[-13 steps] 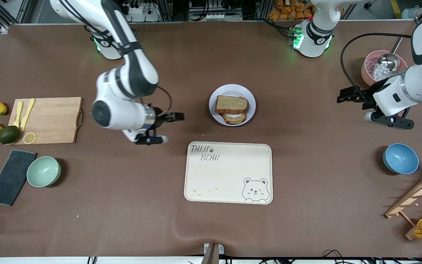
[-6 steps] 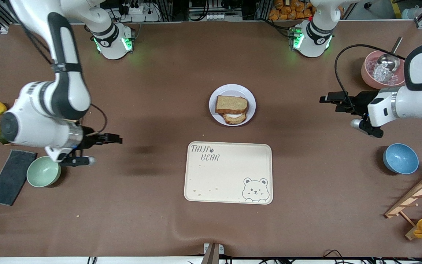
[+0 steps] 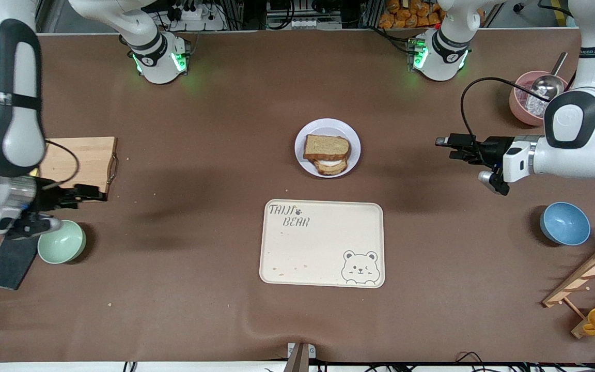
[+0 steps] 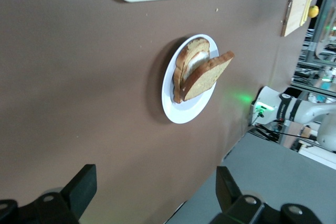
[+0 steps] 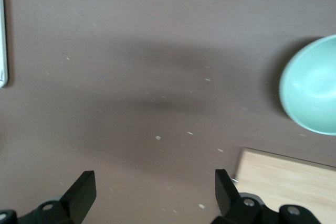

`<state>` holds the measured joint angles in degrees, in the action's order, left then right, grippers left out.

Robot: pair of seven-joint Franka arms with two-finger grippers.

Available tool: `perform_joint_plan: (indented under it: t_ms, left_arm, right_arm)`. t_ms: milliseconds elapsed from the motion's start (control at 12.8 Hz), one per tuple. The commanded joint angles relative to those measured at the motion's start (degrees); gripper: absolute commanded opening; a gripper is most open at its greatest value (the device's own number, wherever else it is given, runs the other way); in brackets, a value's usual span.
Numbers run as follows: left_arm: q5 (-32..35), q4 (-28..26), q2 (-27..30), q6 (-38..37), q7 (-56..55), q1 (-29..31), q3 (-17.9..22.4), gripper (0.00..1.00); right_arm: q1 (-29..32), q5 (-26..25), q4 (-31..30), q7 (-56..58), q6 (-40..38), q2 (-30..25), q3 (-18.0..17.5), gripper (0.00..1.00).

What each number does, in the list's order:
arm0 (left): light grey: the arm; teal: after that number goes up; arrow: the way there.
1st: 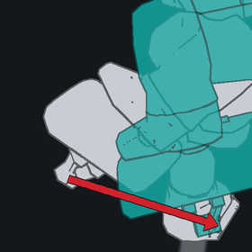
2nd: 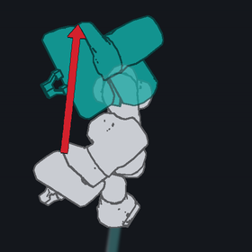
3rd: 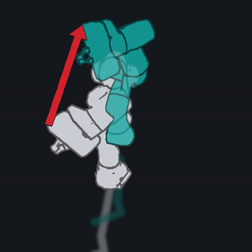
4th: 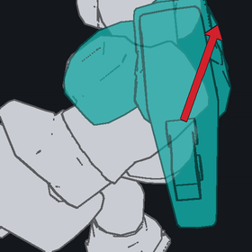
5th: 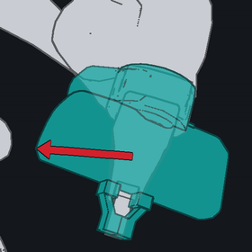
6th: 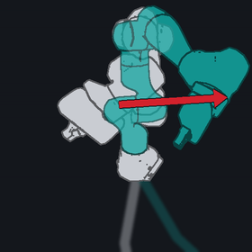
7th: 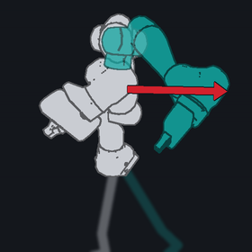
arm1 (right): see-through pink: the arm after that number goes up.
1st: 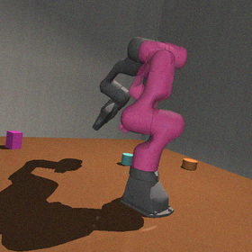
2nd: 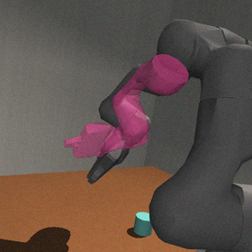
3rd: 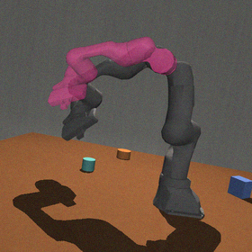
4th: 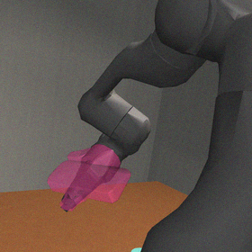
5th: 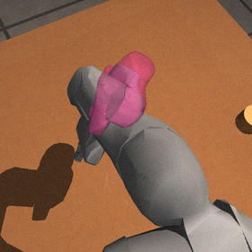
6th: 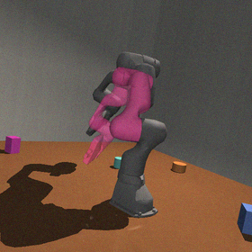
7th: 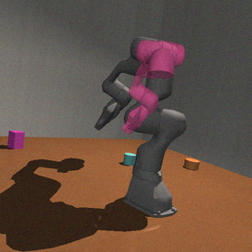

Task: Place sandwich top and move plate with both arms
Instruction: 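Open the right gripper and withdraw while the left gripper approaches the plate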

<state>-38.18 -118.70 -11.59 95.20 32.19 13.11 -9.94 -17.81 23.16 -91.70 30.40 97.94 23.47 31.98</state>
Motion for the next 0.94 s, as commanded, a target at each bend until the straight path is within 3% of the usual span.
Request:
perform_joint_plan:
  t_ms: [0,312,468,857]
  left_arm:
    - [-4.16,-5.82,0.61,3.4,4.0,0.6,-0.34,1.0]
    - [-18.73,-13.2,-3.96,9.45,18.66,-1.68,-1.57,1.0]
    - [-22.27,-15.32,-5.45,13.32,22.46,-3.35,-1.66,1.0]
    - [-34.74,-17.52,-10.55,15.96,31.51,-6.43,-1.75,1.0]
  right_arm:
    - [5.84,-1.8,3.45,7.02,-2.31,0.44,-0.87,1.0]
    - [12.43,-4.86,3.89,16.25,-2.32,0.44,-0.87,1.0]
    - [15.77,-5.49,5.81,20.82,-2.32,0.53,-0.96,1.0]
    - [12.89,-4.96,13.29,14.35,-7.32,0.62,-1.4,1.0]
